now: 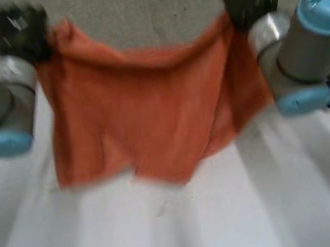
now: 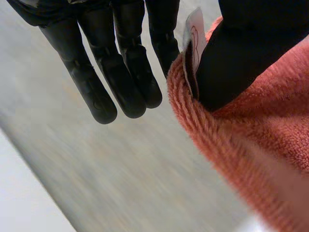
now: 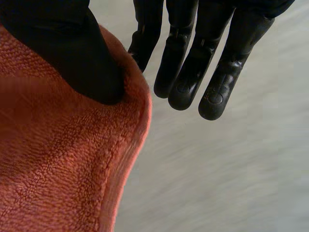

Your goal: Fold the laundry.

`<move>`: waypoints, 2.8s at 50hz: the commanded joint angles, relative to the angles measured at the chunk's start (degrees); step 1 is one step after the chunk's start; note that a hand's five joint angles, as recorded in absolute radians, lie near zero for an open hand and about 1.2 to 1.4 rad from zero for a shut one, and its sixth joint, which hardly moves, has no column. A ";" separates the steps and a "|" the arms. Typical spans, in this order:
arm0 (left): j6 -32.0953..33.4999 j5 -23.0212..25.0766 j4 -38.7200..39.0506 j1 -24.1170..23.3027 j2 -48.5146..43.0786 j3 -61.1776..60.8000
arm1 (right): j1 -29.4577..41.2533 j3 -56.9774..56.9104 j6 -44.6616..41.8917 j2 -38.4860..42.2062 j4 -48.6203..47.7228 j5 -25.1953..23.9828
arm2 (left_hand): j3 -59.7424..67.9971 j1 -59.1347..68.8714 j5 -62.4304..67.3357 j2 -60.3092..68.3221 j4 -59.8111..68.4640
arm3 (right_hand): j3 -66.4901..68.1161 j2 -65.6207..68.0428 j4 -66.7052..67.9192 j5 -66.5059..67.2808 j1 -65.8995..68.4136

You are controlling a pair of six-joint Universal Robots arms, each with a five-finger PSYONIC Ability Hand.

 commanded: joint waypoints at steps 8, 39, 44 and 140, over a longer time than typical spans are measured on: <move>-13.37 0.55 16.11 2.74 10.36 -9.20 | -0.47 9.19 0.39 -8.69 -14.56 -2.07 | 11.97 15.48 14.79 11.42 11.35 | 12.20 20.23 11.98 13.13 23.69; -15.14 8.72 17.69 7.31 13.18 -43.50 | -7.67 40.58 28.74 -10.00 3.28 -14.03 | 11.97 15.48 14.79 11.42 11.35 | -52.50 -44.47 -52.72 -51.57 -41.01; -15.14 8.72 17.60 7.66 14.06 -44.02 | -13.03 38.92 40.89 -11.94 13.81 -16.31 | 11.97 15.48 14.79 11.42 11.35 | -51.50 -43.46 -51.72 -50.57 -40.01; 9.52 25.33 -32.57 28.83 38.32 -58.16 | -39.05 39.79 -20.97 -20.12 62.17 -20.45 | 11.97 15.48 14.79 11.42 11.35 | 12.20 20.23 11.98 13.13 23.69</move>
